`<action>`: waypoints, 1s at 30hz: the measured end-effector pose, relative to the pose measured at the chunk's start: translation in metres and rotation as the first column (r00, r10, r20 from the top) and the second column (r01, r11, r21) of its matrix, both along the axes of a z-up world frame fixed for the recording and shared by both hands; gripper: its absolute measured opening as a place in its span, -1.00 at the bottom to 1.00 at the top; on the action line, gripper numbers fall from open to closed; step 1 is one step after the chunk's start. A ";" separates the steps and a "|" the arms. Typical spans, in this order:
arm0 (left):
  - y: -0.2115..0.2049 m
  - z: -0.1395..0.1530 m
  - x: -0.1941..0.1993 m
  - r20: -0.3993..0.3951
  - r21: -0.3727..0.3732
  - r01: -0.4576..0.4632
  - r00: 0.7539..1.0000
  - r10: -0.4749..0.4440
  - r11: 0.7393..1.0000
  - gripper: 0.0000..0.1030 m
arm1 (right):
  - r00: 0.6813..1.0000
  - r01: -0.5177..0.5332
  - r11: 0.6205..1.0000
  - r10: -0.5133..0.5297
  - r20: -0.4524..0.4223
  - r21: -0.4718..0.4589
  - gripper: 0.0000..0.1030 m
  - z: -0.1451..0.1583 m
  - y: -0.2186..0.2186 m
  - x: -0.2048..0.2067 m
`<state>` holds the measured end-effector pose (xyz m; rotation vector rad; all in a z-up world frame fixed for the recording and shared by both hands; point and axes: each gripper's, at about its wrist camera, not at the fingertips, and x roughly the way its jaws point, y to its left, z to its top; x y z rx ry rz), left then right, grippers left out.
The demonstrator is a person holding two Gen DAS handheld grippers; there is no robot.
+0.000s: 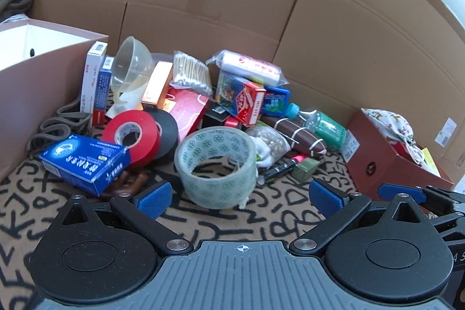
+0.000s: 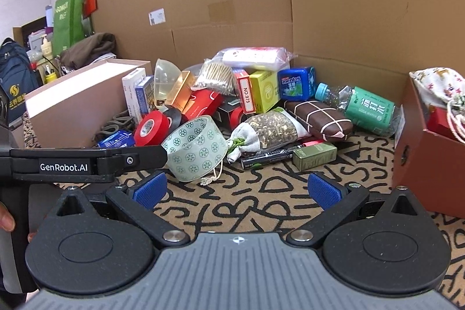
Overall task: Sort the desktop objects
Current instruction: 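Withdraw both tools from the brown box back toward the pile, then grasp the clear packing tape roll with both grippers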
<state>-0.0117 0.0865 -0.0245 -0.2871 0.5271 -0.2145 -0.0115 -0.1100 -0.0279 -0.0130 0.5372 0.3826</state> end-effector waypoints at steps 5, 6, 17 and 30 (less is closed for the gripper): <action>0.016 -0.008 0.020 -0.043 -0.045 0.002 0.999 -0.004 0.999 1.00 | 0.999 0.032 0.999 -0.032 -0.017 -0.007 0.99 -0.003 0.010 0.017; 0.020 -0.010 0.024 -0.056 -0.061 0.004 0.998 -0.007 0.998 1.00 | 0.999 0.038 0.999 -0.038 -0.020 -0.008 0.99 -0.004 0.012 0.021; 0.052 -0.024 0.053 -0.138 -0.221 -0.016 0.990 -0.015 0.975 0.79 | 0.997 0.068 0.998 -0.068 -0.024 -0.017 0.98 -0.006 0.035 0.049; 0.053 -0.041 0.080 -0.227 -0.240 0.029 0.970 -0.085 0.970 0.01 | 0.996 0.035 0.999 -0.037 -0.081 -0.029 0.56 -0.018 0.059 0.083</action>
